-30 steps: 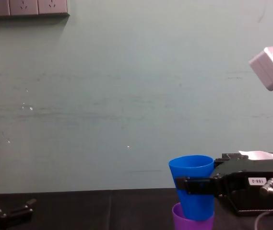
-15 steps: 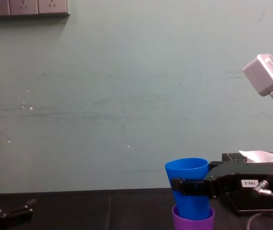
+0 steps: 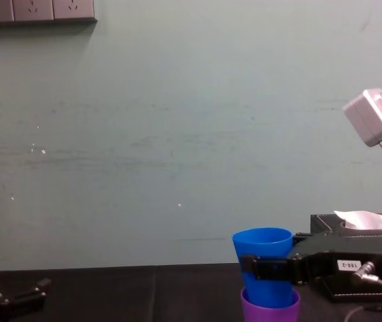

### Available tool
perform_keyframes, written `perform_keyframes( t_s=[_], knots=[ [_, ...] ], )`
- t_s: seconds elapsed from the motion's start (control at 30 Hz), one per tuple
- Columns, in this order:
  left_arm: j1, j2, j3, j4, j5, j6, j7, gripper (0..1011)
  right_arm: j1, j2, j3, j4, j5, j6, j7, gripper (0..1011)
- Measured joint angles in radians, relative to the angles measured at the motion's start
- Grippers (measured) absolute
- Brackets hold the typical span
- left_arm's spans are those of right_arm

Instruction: Stack the three plastic cups sequentially using one hand.

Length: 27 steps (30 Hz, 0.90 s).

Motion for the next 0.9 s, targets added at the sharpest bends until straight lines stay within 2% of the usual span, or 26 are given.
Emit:
perform_keyframes(
  t_s=[0.5,0.63,0.8,0.9],
  knots=[
    [0.000,0.000,0.000,0.000,0.000,0.000,0.000,1010,-0.006,0.003,0.003,0.002,0.011,-0.008,0.011,729],
    [0.000,0.000,0.000,0.000,0.000,0.000,0.000,1010,-0.006,0.003,0.003,0.002,0.010,-0.007,0.011,784],
    [0.000,0.000,0.000,0.000,0.000,0.000,0.000,1010,-0.005,0.003,0.003,0.002,0.010,-0.007,0.010,943],
    [0.000,0.000,0.000,0.000,0.000,0.000,0.000,1010,-0.006,0.003,0.003,0.002,0.010,-0.007,0.009,985]
  ],
)
